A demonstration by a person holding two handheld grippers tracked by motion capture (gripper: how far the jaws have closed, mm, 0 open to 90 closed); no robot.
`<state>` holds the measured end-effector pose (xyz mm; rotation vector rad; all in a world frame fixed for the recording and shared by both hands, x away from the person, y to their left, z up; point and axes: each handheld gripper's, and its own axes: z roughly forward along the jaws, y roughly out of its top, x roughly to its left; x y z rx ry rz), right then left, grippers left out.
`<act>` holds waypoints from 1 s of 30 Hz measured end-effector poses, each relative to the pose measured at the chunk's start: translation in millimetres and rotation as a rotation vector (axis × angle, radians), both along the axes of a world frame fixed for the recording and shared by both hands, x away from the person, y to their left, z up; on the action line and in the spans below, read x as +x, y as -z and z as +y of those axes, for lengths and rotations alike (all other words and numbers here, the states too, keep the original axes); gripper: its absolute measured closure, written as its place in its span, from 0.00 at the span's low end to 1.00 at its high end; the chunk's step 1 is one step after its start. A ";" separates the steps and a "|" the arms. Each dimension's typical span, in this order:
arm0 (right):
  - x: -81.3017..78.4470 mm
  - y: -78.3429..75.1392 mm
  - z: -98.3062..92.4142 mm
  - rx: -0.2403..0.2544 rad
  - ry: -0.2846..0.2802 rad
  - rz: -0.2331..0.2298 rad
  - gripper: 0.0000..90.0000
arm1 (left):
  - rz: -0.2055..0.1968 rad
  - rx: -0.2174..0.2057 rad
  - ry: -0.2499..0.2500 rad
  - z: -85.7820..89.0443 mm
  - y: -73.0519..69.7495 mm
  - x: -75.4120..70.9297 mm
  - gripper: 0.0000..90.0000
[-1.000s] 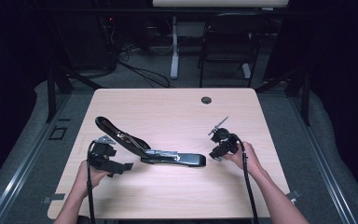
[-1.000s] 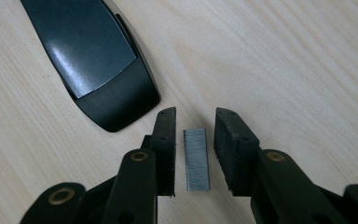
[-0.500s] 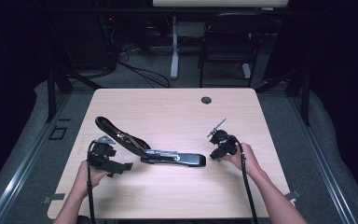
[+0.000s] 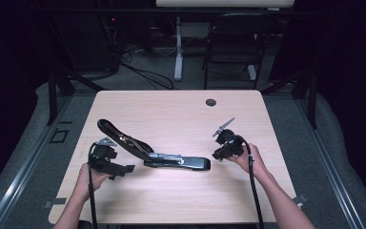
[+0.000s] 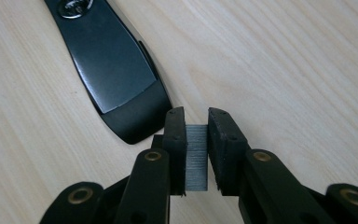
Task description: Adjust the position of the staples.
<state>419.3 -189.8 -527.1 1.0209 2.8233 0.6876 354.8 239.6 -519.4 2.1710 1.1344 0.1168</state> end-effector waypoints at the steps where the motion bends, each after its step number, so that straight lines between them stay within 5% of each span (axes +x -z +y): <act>1: -0.6 -0.2 0.6 0.007 0.001 -0.005 0.87 | -0.002 -0.001 0.001 0.1 -0.2 -0.2 0.00; 6: -1.5 -3.6 2.4 0.005 -0.023 -0.014 0.87 | -0.031 -0.004 -0.002 -0.2 -2.4 -1.2 0.00; 30: 7.9 -19.6 18.5 0.049 -0.070 -0.081 0.87 | -0.041 0.004 -0.009 0.0 -2.5 -1.4 0.00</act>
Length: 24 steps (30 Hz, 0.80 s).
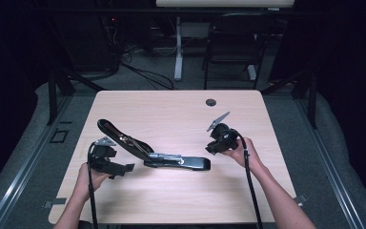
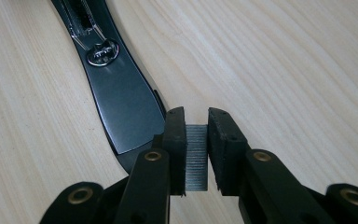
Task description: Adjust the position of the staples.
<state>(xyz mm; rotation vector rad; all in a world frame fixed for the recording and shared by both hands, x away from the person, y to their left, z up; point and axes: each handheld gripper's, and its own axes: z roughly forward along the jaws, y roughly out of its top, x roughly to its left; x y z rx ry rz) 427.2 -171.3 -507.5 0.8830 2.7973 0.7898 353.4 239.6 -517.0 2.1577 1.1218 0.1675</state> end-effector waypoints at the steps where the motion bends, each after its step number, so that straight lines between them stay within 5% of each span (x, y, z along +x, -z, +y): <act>1: 0.3 -0.6 0.3 -0.003 -0.006 0.002 0.87 | -0.002 0.000 -0.003 0.2 0.1 -0.1 0.00; 24: -1.4 -17.3 18.5 0.022 -0.093 -0.031 0.87 | 0.002 0.002 -0.012 2.9 0.2 0.2 0.00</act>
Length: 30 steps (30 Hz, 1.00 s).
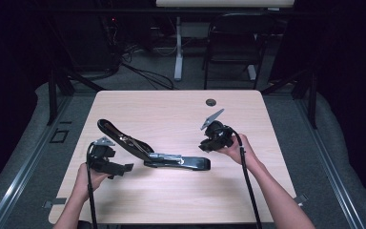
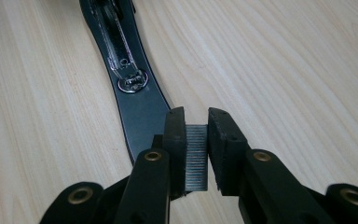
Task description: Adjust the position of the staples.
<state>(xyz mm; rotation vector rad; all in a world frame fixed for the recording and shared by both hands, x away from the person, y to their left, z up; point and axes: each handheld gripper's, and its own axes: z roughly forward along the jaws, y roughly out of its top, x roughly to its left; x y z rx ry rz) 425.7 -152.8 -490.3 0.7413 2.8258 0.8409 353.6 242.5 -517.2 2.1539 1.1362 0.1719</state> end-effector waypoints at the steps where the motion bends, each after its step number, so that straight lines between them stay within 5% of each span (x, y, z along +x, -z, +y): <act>1: 0.1 -1.0 0.5 -0.003 -0.004 -0.001 0.87 | 0.000 0.000 -0.001 0.1 0.1 0.0 0.00; 30: -3.2 -22.4 26.0 0.023 -0.091 -0.034 0.87 | 0.000 -0.005 -0.007 1.0 -0.1 -0.7 0.00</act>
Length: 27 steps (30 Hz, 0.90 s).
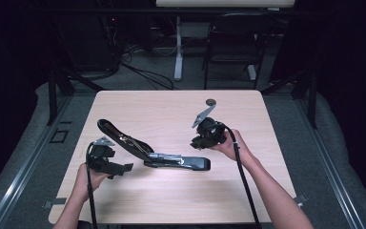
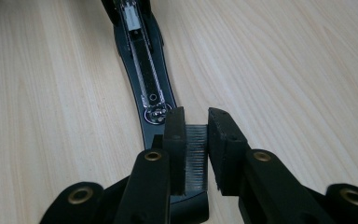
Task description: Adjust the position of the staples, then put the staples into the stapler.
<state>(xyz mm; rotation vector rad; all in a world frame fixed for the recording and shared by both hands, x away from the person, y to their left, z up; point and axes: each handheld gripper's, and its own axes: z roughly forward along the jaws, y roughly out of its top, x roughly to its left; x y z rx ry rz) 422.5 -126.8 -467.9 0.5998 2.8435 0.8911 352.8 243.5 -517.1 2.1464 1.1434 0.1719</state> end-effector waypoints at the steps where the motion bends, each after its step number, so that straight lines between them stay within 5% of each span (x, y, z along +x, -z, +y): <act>1: -0.1 -0.7 1.0 0.003 -0.003 0.003 0.87 | 0.000 0.001 0.001 0.3 -0.2 -0.4 0.00; 27: -1.1 -12.8 20.4 0.012 -0.080 -0.013 0.87 | -0.003 -0.003 0.004 -0.7 -0.6 0.8 0.00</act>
